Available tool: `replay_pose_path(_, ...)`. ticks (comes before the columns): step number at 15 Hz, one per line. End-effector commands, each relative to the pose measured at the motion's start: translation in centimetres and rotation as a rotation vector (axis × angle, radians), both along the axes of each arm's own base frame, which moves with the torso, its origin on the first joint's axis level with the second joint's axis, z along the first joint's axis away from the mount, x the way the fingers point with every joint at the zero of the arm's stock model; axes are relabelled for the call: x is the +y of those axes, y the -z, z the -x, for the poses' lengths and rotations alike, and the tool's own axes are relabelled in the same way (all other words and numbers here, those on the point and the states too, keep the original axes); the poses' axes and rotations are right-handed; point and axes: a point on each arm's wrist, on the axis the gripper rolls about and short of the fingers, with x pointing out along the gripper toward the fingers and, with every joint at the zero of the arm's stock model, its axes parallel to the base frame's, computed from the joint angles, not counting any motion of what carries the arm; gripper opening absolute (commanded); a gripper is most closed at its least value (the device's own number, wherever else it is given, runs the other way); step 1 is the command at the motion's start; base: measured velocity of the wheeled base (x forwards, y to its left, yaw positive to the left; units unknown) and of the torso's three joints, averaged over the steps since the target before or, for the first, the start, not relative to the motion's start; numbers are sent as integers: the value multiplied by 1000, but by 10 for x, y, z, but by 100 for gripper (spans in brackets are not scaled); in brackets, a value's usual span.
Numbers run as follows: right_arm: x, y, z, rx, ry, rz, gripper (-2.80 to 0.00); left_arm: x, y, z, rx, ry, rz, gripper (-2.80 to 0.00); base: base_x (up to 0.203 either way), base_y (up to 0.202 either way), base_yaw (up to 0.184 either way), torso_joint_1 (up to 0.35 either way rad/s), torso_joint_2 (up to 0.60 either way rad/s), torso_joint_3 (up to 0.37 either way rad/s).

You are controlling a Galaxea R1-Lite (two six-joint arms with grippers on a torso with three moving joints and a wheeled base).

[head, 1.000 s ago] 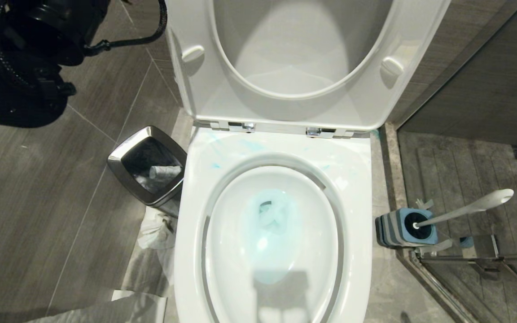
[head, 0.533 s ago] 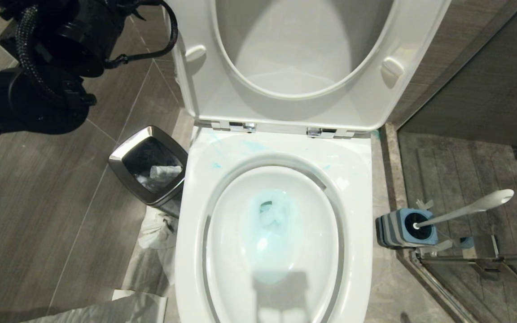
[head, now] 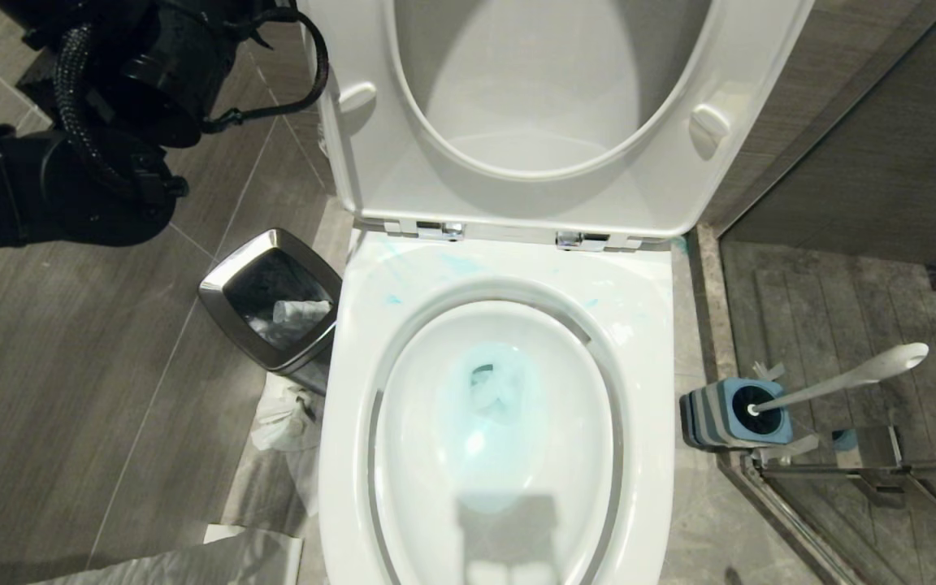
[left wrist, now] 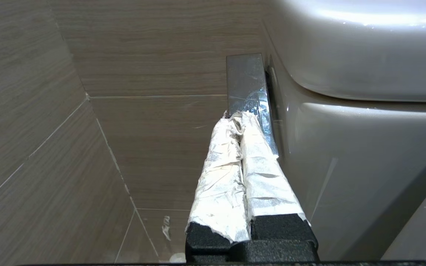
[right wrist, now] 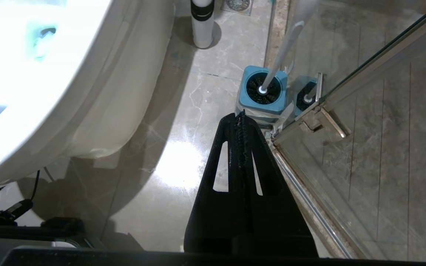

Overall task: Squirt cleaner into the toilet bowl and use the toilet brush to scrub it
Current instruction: Flush the toilet

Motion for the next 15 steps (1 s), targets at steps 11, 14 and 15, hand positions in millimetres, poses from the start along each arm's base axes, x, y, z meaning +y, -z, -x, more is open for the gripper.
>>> replay_pose_path(11, 0, 3, -1, 11, -2, 1, -280, -11, 14, -11, 45, 17, -25, -280, 0, 0, 0, 0, 0, 0)
replay_pose_path(14, 0, 3, -1, 11, 0, 1, -280, -13, 15, -11, 66, 21, -35, -280, 0, 0, 0, 0, 0, 0)
replay_pose_path(15, 0, 3, -1, 11, 0, 1, -280, -14, 16, -11, 80, 18, -43, -280, 0, 0, 0, 0, 0, 0)
